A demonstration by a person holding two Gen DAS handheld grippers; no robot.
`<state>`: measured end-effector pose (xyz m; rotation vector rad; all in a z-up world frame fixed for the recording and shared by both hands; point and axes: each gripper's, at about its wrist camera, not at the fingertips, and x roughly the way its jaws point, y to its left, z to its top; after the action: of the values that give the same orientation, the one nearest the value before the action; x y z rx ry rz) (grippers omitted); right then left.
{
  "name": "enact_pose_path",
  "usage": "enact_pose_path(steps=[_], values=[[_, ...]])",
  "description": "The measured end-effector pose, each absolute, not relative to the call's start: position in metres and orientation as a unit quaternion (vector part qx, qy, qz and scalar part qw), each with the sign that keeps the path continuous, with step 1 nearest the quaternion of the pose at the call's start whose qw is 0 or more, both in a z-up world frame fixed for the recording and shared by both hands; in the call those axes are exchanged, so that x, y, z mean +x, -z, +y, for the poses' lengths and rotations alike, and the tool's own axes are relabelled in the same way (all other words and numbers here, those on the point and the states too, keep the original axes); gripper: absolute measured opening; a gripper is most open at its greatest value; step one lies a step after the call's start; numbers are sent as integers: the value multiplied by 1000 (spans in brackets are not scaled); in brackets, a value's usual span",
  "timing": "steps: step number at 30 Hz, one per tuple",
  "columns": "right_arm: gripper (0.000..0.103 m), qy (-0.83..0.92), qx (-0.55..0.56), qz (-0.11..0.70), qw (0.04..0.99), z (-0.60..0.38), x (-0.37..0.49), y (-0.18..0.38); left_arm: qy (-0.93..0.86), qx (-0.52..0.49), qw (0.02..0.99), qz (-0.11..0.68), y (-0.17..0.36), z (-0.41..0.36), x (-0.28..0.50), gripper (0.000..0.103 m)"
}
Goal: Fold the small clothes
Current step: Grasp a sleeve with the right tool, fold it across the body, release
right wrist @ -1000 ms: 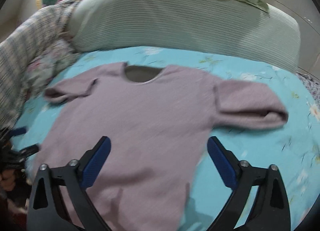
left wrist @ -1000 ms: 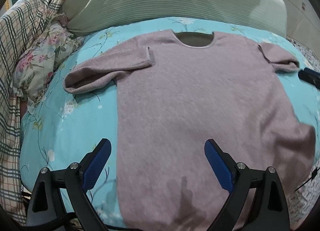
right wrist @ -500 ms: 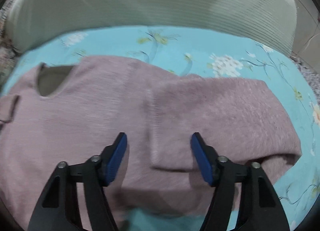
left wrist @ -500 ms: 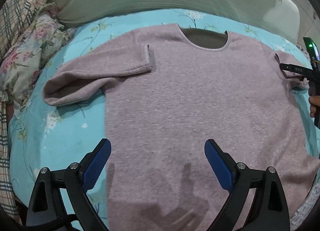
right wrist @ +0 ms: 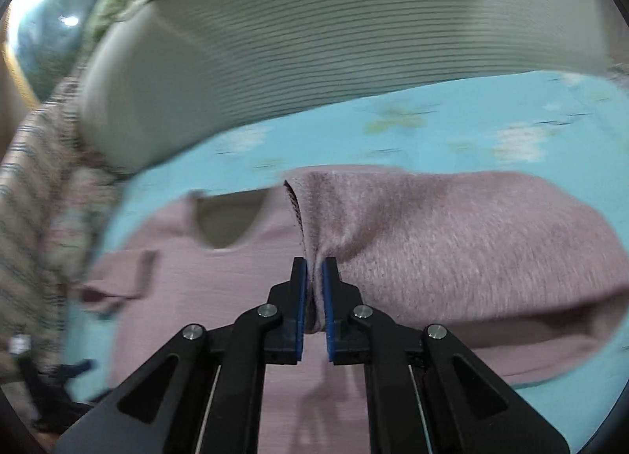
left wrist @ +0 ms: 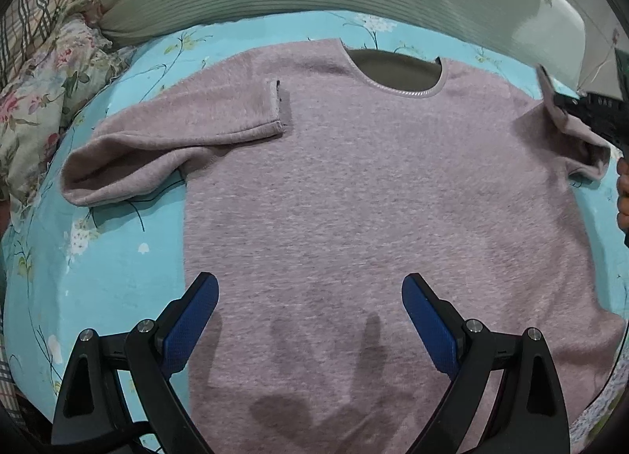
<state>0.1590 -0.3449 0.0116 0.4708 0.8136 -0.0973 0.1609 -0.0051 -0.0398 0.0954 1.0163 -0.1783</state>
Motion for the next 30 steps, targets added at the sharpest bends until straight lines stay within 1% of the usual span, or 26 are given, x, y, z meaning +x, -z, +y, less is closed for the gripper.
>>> enact_pose_path(steps=[3,9,12,18,19,21,23,25,30], values=[[9,-34,258,396,881,-298,184,-13,90,33,873,479,35,4,157,95],[9,-149,265,425,852,-188,237,6,117,-12,876,468,29,29,157,95],[9,-186,301,429,831,-160,263,24,127,-29,874,468,31,38,161,95],[9,-222,331,455,796,-114,303,66,135,-56,868,475,41,53,183,95],[13,-230,336,462,788,-111,307,71,134,-59,867,476,42,55,188,95],[13,-240,353,470,773,-111,312,83,135,-72,867,474,46,59,200,95],[18,-236,368,471,767,-117,308,87,135,-86,863,479,52,63,216,95],[28,-226,369,456,778,-131,296,79,140,-97,860,482,57,63,229,95],[28,-188,359,406,819,-178,248,42,139,-116,852,492,73,61,267,94]])
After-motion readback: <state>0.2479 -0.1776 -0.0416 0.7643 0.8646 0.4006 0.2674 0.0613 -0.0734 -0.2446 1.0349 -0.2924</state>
